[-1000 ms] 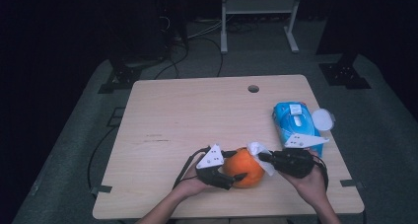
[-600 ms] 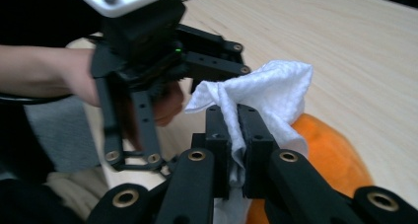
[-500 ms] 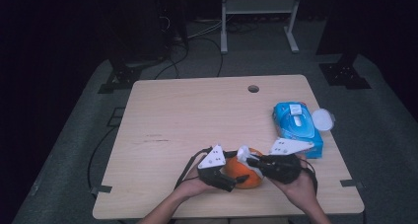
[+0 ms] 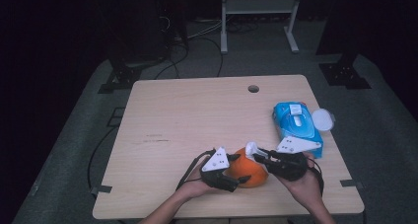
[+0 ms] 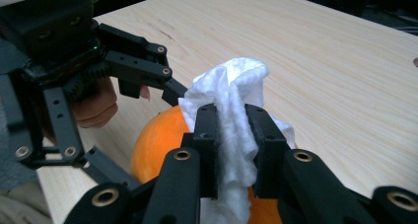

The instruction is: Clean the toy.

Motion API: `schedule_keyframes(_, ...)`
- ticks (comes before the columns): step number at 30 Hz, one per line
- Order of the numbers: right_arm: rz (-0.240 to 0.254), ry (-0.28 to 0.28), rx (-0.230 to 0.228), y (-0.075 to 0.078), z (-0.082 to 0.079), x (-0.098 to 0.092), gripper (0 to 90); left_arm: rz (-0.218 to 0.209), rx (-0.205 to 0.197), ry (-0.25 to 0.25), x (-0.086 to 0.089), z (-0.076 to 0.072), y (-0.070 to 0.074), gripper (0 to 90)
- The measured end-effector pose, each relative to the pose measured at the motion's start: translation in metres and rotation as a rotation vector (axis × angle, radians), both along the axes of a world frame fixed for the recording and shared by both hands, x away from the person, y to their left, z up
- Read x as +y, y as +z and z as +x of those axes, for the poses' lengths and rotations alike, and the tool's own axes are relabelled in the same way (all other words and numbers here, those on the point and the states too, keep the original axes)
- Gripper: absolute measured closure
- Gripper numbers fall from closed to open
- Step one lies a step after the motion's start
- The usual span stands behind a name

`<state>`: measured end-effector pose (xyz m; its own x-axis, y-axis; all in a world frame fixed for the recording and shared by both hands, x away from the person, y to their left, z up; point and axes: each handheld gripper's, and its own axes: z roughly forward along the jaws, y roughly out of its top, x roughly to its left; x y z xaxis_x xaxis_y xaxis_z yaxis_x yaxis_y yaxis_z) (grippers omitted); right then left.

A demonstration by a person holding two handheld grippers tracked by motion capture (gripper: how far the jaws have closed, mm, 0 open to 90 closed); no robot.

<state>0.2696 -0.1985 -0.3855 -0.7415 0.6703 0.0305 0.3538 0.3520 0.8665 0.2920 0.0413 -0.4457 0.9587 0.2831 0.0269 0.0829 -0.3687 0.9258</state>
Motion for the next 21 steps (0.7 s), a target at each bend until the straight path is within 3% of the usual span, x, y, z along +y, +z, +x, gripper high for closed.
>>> schedule_keyframes(5,-0.047,-0.016,-0.032,0.0,-0.004,0.009,83.9,-0.001,-0.002,0.011,0.001,0.002,-0.002,29.3)
schedule_keyframes(10,0.008,0.072,-0.008,0.009,-0.014,0.019,84.3,-0.015,0.008,0.017,0.002,0.004,-0.003,29.6)
schedule_keyframes(12,-0.026,0.101,-0.01,0.006,-0.019,0.032,84.2,-0.01,-0.001,0.015,0.001,0.002,-0.002,30.0)
schedule_keyframes(14,-0.07,0.096,-0.027,0.003,-0.019,0.037,84.2,-0.01,-0.002,0.017,0.002,0.002,-0.002,31.3)
schedule_keyframes(21,-0.015,0.013,-0.006,0.004,-0.007,0.006,84.0,-0.037,-0.007,-0.003,0.003,0.002,0.0,31.6)
